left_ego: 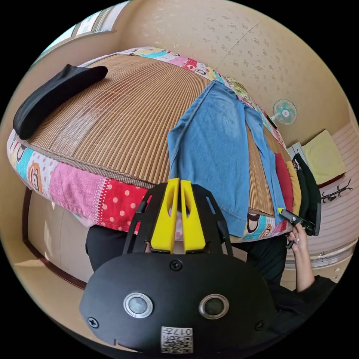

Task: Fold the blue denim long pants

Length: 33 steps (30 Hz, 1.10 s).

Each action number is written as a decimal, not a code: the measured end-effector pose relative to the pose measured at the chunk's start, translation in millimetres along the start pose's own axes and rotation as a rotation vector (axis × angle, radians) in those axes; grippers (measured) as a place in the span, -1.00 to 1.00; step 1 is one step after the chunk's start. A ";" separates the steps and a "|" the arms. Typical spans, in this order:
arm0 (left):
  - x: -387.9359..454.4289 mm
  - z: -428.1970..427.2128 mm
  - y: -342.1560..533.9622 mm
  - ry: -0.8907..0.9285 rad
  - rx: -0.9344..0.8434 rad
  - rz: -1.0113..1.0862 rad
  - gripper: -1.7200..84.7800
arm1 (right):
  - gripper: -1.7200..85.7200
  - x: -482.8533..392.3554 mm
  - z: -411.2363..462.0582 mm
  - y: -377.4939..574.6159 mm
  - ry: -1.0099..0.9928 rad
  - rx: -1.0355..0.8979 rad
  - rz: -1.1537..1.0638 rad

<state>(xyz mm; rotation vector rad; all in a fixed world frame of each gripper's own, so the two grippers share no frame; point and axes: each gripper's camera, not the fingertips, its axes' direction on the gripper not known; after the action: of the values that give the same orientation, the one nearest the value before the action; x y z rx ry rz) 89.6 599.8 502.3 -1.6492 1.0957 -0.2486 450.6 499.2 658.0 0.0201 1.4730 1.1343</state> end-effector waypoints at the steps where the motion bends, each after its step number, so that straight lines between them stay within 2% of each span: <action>1: -1.7 -8.8 -1.9 0.031 -0.038 0.002 -0.97 | -0.92 3.6 -9.3 -1.2 -0.050 0.010 0.001; 2: -3.6 -14.1 -2.4 0.066 -0.055 0.000 -0.97 | -0.92 11.5 -32.4 0.3 -0.204 0.069 -0.006; 3: -9.6 -25.6 -2.5 0.180 -0.090 -0.009 -0.97 | -0.93 23.9 -52.9 3.4 -0.402 0.127 -0.009; 4: -17.8 -40.5 0.2 0.323 -0.074 -0.009 -0.98 | -0.93 31.8 -60.1 5.0 -0.493 0.149 -0.003; 6: -33.2 -61.2 7.6 0.387 -0.021 -0.030 -0.98 | -0.94 71.9 -72.4 14.9 -0.695 0.214 0.090; 7: -43.7 -67.9 9.6 0.326 -0.044 -0.053 -0.98 | -0.94 81.5 -72.7 18.0 -0.695 0.221 0.115; 10: -67.9 -85.6 12.3 0.141 -0.031 -0.080 -0.96 | -0.94 118.9 -68.2 36.0 -0.484 0.207 0.222; 13: -87.7 -110.5 1.1 0.200 0.060 -0.067 -0.86 | -0.94 140.8 -72.8 58.8 -0.205 0.237 0.367; 15: -98.4 -117.7 -18.1 0.267 0.064 -0.057 -0.81 | -0.94 138.2 -80.8 66.1 -0.077 0.306 0.340; 18: -111.5 -119.2 -63.9 0.345 -0.006 -0.028 -0.77 | -0.94 136.0 -74.8 59.1 -0.045 0.265 0.338; 23: -124.0 -82.6 -113.6 0.188 -0.087 0.068 -0.74 | -0.95 120.5 -89.6 66.4 0.093 0.336 0.403; 25: -139.5 -56.4 -115.3 0.336 -0.108 0.060 -0.71 | -0.95 118.5 -87.9 68.5 0.068 0.323 0.405; 28: -149.0 -49.8 -102.9 0.434 -0.084 0.030 -0.75 | -0.95 114.2 -94.6 82.4 0.070 0.363 0.404; 31: -134.4 -46.8 -87.2 0.407 -0.136 0.067 -0.87 | -0.94 92.7 -101.3 93.0 0.064 0.401 0.286; 33: -132.0 -55.7 -73.1 0.398 -0.064 0.047 -0.90 | -0.93 58.8 -88.1 80.9 -0.078 0.329 0.102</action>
<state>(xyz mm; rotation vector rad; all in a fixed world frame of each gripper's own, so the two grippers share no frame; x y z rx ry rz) 19.3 661.8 633.0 -1.6694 1.4495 -0.5324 319.7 522.7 647.8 0.3674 1.5885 0.9499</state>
